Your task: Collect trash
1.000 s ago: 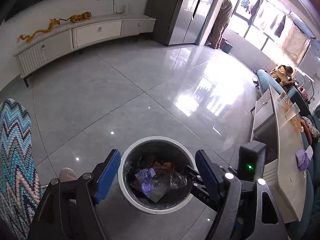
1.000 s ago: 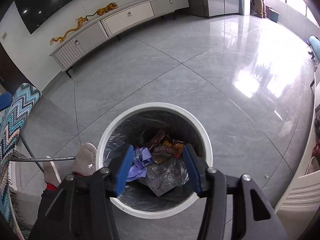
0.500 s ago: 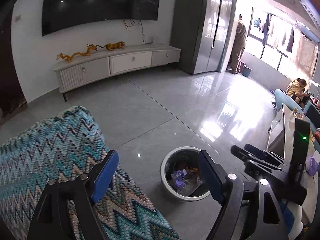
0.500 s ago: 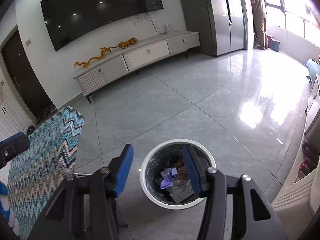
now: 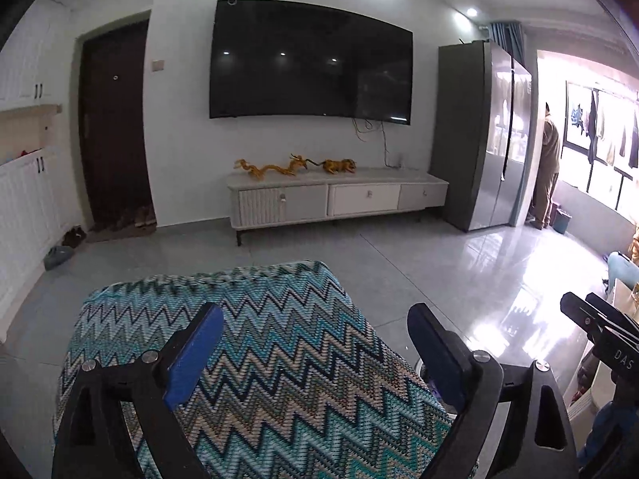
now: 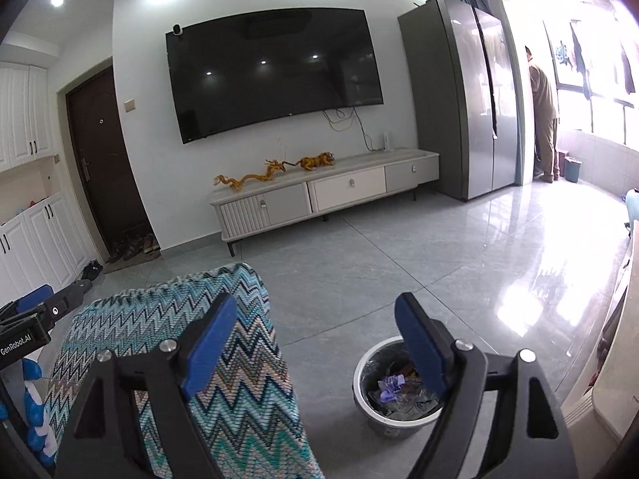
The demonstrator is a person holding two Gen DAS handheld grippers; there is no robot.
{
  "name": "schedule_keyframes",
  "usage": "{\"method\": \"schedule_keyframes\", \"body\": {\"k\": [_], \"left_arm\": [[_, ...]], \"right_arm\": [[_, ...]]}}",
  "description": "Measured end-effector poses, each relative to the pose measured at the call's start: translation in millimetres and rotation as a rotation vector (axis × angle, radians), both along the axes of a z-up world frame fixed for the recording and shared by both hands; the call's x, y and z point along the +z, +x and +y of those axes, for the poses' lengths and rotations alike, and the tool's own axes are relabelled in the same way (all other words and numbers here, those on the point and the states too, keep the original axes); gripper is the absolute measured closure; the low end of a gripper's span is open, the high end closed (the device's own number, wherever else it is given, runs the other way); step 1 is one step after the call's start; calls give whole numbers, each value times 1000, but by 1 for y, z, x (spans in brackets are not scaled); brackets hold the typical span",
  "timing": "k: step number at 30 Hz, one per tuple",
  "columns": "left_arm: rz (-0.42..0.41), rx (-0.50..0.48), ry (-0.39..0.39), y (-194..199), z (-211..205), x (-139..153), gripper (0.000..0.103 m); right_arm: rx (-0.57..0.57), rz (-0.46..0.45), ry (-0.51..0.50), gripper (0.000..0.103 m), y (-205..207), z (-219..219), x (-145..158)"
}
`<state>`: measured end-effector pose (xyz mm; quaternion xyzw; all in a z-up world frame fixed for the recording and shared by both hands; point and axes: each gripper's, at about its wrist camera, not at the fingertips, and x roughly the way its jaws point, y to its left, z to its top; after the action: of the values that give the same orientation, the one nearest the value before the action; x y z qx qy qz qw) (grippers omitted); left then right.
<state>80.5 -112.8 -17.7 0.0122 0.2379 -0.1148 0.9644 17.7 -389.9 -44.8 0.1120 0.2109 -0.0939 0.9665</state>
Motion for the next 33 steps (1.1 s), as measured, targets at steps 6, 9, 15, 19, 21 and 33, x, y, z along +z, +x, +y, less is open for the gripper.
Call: {"method": "schedule_keyframes", "body": {"k": [6, 9, 15, 19, 21, 33], "left_arm": [[-74, 123, -23, -33, 58, 16, 6], [-106, 192, -18, -46, 83, 20, 6], [-181, 318, 20, -72, 111, 28, 1], [-214, 376, 50, -88, 115, 33, 0], [-223, 381, 65, -90, 112, 34, 0], [-274, 328, 71, -73, 80, 23, 0]], "right_arm": [[54, -63, -55, 16, -16, 47, 17], [91, -85, -64, 15, -20, 67, 19], [125, -116, -69, 14, -35, 92, 19], [126, -135, -63, 13, -44, 99, 20], [123, -130, -66, 12, -46, 101, 18], [90, -100, -73, 7, -22, 95, -5]]}}
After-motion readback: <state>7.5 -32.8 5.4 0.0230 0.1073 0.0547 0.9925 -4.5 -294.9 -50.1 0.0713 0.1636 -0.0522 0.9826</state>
